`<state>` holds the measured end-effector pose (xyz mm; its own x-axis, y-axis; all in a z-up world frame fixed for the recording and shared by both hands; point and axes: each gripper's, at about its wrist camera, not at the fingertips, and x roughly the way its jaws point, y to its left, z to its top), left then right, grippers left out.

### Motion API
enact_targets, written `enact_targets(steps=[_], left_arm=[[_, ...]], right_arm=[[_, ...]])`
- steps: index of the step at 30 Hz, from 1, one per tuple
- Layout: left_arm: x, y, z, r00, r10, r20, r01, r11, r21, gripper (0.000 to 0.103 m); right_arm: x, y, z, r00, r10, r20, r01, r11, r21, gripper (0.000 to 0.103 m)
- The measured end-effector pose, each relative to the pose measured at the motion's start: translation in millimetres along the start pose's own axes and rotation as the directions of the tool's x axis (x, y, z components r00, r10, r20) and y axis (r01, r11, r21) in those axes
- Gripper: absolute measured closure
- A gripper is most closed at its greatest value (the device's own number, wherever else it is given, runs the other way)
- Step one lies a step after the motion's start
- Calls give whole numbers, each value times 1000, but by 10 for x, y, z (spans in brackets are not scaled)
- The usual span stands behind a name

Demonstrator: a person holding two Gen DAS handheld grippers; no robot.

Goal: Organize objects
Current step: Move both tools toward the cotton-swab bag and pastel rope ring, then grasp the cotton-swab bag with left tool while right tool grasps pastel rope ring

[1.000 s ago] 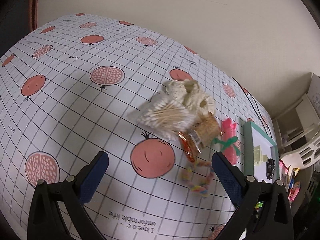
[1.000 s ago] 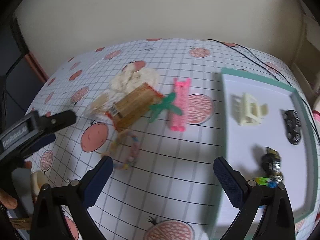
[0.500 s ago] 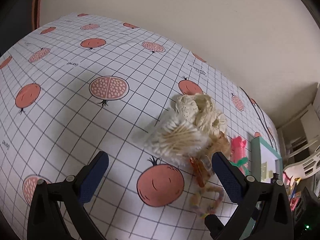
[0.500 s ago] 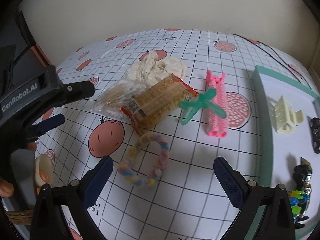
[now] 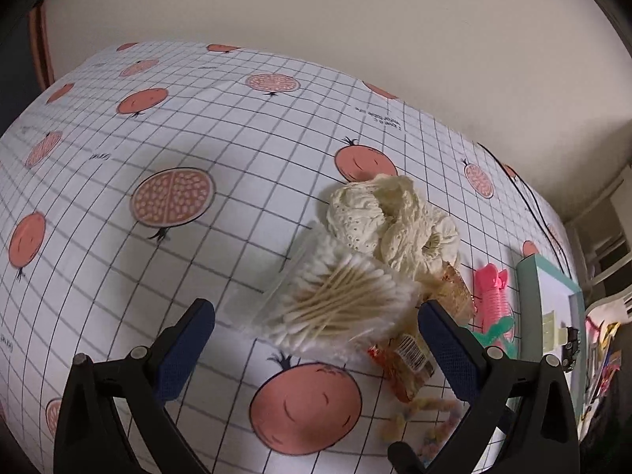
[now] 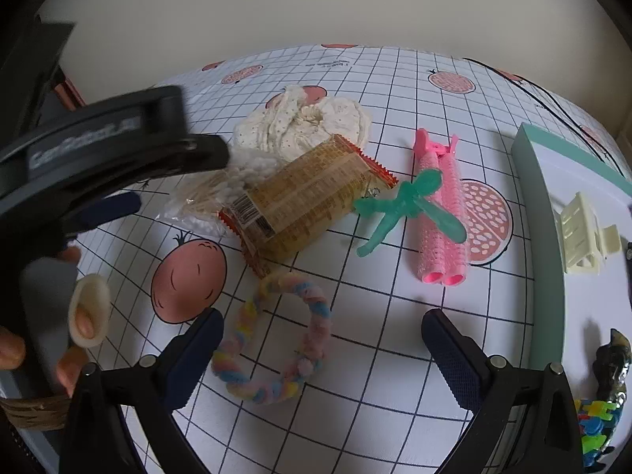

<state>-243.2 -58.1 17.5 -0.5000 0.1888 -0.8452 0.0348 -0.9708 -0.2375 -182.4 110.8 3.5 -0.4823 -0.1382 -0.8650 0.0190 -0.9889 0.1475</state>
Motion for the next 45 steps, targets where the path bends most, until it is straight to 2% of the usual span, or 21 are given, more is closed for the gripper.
enact_targets(steps=[6,10,21,25,28,31,36,40,45], left_arm=[[117,-167,46,999,52,-1,-52,996,71,1],[197,-232,29,993,121,0,-120,986,114,1],[208,107,31,990,138,-8,-138,990,14,1],[201,169,47,993,121,-6,-121,993,-8,1],[199,157,54,993,117,-1,-117,993,-1,3],[188,126,49,993,117,6,-117,993,17,7],[170,90,39,995,97,6,-97,995,26,20],[160,78,18,996,91,8,-91,995,33,22],[138,97,-16,996,91,3,-91,996,21,24]], right_arm=[[-16,-2,-2,1000,6,3,-6,1000,-14,1],[-18,-8,4,1000,4,3,-4,1000,-23,1],[-62,-104,8,1000,-12,-8,12,1000,-2,2],[-69,-133,22,1000,-19,-13,19,1000,2,2],[-72,-162,51,1000,-29,-12,29,1000,8,7],[-125,-164,32,999,-37,-11,37,999,13,19],[-134,-195,51,998,-56,-13,56,998,15,33],[-164,-231,55,999,-45,-18,46,999,29,50],[-189,-252,27,999,-32,-32,33,999,25,60]])
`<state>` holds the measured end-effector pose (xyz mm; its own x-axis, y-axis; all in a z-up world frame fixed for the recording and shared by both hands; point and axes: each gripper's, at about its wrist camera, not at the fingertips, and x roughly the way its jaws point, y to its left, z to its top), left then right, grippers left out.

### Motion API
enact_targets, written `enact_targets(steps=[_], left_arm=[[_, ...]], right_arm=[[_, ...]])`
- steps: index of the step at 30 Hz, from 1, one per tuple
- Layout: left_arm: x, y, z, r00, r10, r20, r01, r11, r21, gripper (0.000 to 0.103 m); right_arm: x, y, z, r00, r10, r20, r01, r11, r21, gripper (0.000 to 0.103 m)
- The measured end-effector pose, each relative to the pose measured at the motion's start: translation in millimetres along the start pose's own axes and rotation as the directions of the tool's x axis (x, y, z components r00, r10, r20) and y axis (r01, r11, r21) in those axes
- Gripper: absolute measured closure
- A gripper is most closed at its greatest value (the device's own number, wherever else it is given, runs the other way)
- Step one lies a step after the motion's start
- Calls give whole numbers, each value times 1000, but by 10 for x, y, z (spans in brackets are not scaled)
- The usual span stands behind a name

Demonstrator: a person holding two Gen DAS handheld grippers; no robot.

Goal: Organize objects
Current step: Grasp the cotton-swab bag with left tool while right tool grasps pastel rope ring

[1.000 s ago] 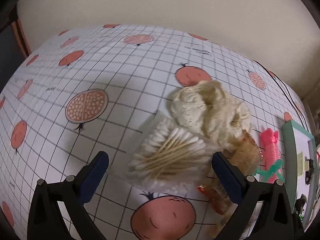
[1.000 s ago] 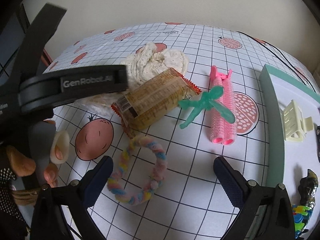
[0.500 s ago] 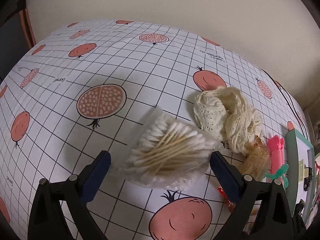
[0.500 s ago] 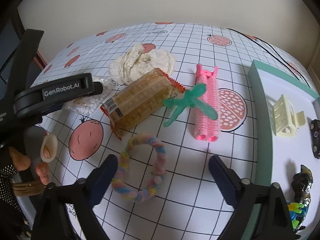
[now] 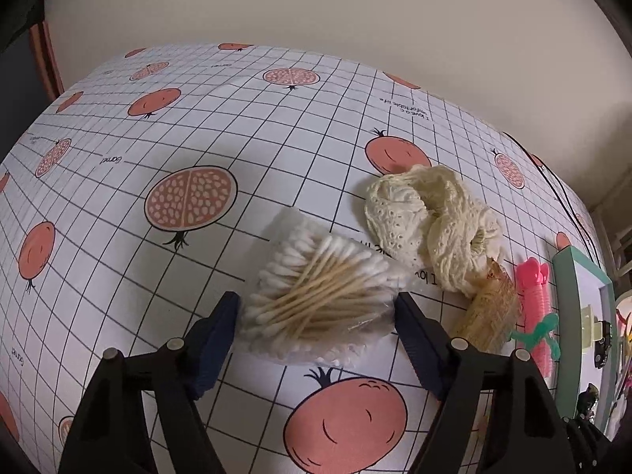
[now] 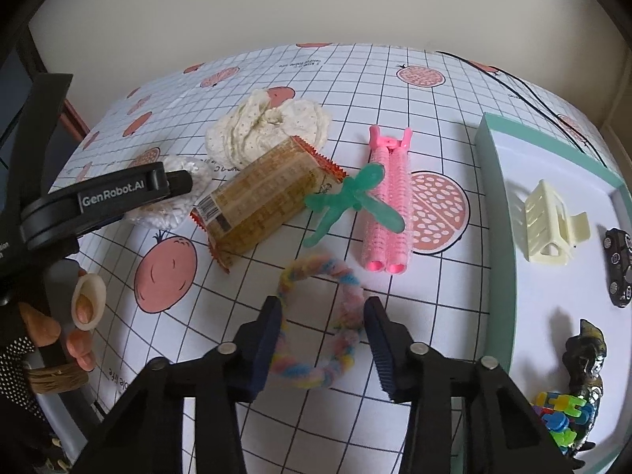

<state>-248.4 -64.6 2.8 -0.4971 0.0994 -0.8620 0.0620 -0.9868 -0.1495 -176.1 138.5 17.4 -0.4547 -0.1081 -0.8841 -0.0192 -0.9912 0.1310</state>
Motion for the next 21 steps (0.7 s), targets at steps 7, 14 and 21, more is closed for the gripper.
enact_targets(steps=[7,14,21], left_arm=[[-38,-12,-74,1000,13,-16,-13,1000,-9,24],[-68,-55,-116,999,21,-29,-21,1000,0,26],[-82,-71,-139,999,23,-33,-23,1000,-7,26]], right_arm=[[-19,-20,-46,999,-28,-33,27,999,-31,72],[-34,-64,-70,998,-30,-54,28,999,-28,87],[-18,-60,-44,998,-50,-37,48,998,-36,86]])
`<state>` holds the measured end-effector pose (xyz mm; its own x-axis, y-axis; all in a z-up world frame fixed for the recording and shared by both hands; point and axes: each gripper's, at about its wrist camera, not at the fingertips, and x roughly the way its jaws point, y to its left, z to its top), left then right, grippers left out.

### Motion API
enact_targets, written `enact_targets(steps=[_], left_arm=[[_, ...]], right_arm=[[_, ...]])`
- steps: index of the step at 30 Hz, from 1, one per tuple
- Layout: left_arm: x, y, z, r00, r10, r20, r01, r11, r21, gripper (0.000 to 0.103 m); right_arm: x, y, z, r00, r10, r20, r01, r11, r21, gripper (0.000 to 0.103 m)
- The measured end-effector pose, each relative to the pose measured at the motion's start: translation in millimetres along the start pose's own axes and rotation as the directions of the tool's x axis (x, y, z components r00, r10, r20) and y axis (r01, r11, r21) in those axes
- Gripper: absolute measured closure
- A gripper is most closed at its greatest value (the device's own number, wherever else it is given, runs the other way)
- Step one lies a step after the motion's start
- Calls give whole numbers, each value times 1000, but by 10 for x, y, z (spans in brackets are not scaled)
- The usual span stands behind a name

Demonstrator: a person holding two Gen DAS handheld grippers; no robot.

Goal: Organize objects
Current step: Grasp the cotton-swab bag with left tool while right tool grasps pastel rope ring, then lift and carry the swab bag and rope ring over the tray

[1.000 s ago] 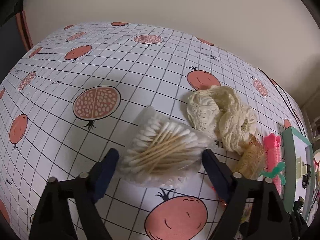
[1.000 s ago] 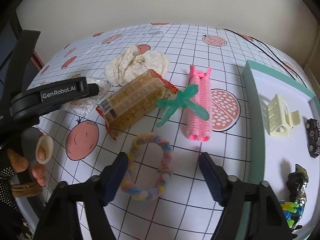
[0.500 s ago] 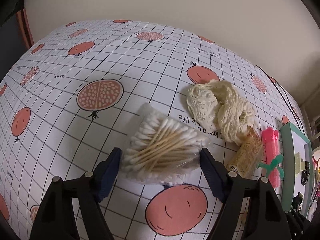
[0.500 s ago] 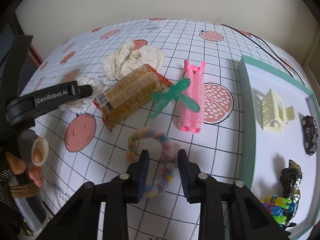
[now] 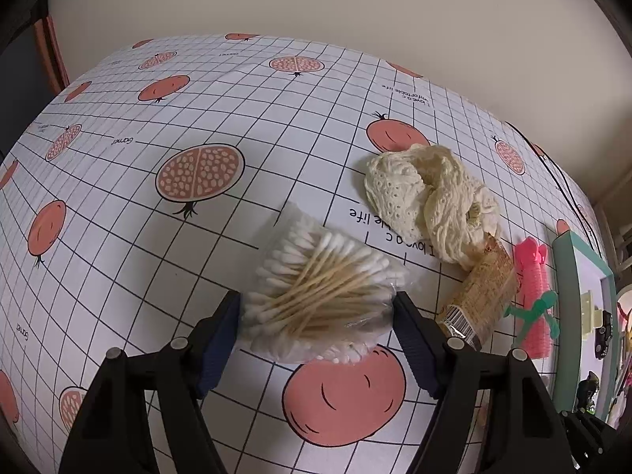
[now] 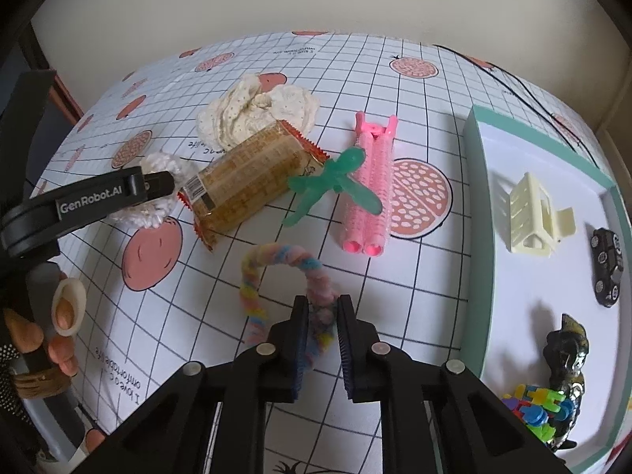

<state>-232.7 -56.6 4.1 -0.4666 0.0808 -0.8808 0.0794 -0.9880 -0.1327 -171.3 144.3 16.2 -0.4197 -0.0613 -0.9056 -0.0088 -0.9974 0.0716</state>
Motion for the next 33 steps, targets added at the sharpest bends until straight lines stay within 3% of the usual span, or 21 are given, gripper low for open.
enact_targets(steps=[10,16,22,33], left_arm=[[0,22,-5,1000,-2,0,2,1000,-1,26],[-23,44,4,1000,-5,4,5,1000,-4,30],[-54,113,17,1000,-7,13,8,999,-39,31],[-427,195,118,986,-22,163,42,992,-118,31]], right_arm=[[45,102,30,999,-46,24,47,998,-42,90],[40,70,18,1000,-19,22,19,1000,-6,91],[-73,44,50,997,14,77,-16,1000,23,91],[-389,-76,95,979,42,200,-57,996,72,91]])
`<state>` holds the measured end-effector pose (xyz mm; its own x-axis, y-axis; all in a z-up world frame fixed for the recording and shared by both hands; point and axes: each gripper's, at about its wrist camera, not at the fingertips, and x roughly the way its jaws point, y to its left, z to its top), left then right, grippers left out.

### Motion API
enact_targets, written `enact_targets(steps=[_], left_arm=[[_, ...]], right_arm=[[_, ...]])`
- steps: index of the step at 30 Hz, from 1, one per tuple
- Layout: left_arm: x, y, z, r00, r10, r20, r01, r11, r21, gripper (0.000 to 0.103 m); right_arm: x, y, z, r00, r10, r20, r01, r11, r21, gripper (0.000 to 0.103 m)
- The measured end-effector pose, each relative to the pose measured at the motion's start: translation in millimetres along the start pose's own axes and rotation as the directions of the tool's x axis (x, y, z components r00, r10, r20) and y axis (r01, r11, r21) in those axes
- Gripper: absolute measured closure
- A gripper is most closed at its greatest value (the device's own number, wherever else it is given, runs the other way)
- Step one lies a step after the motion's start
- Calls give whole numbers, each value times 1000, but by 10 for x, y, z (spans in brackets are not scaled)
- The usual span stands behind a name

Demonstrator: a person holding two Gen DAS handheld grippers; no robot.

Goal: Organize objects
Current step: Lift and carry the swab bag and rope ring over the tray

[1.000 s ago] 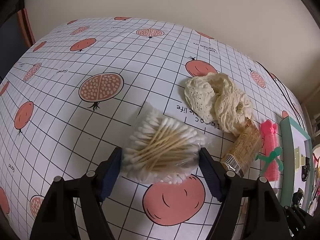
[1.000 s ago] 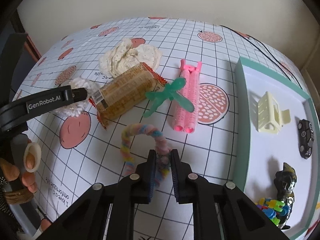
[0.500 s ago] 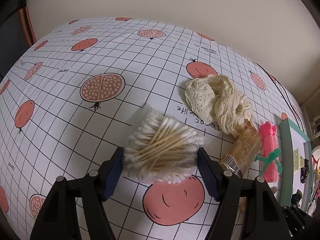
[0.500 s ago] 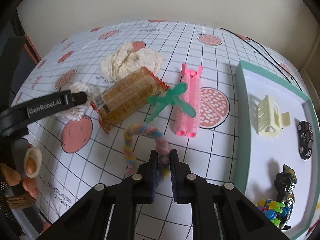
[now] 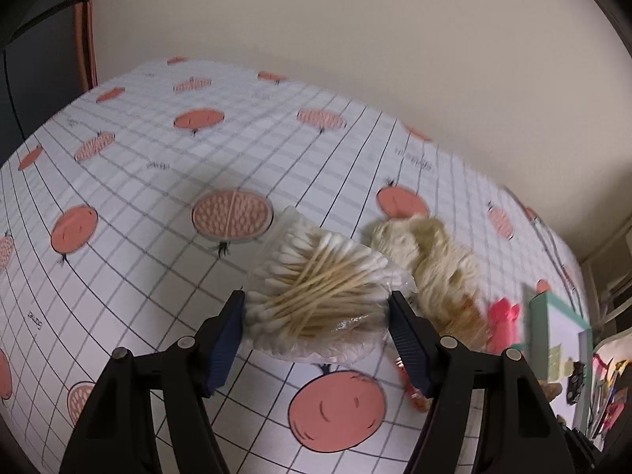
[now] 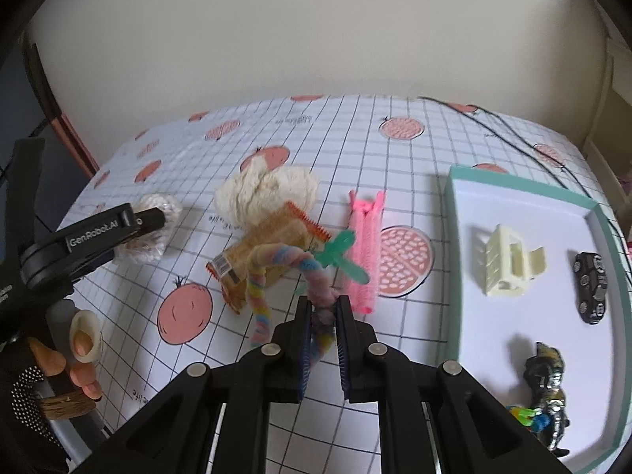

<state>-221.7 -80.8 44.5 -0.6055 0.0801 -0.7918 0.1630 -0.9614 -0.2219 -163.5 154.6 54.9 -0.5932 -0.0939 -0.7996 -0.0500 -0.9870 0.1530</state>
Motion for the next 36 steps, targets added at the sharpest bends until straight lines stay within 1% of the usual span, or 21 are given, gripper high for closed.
enact_targets(steps=[2,5,13,21,28,33,36], left_arm=[[-77,-51,19,999,-15,28,15,1000,4,31],[-164,-142,33,998,-48,50,48,999,1,31],[-274,-438,-17,991,-116,61,115,993,20,31],[-386,-897,-148,984,-167,56,159,980,122,31],[-439,-1376,-331,975,-222,18,213,952,219,31],[-476,-1724,-493,970,-244,-3,233,924,304,31],[-497,-1931,-605,967,-254,-24,245,902,357,31]], right_arm=[[-45,-38,9,1000,-4,9,4,1000,7,91],[-118,-135,19,999,-24,22,23,1000,16,91],[-292,-508,64,997,-66,37,63,996,67,91],[-460,-957,51,992,-117,44,110,986,123,91],[-567,-1325,9,987,-156,39,147,973,179,90],[-623,-1574,-47,982,-186,26,177,961,212,90],[-643,-1710,-86,979,-201,15,192,952,238,90]])
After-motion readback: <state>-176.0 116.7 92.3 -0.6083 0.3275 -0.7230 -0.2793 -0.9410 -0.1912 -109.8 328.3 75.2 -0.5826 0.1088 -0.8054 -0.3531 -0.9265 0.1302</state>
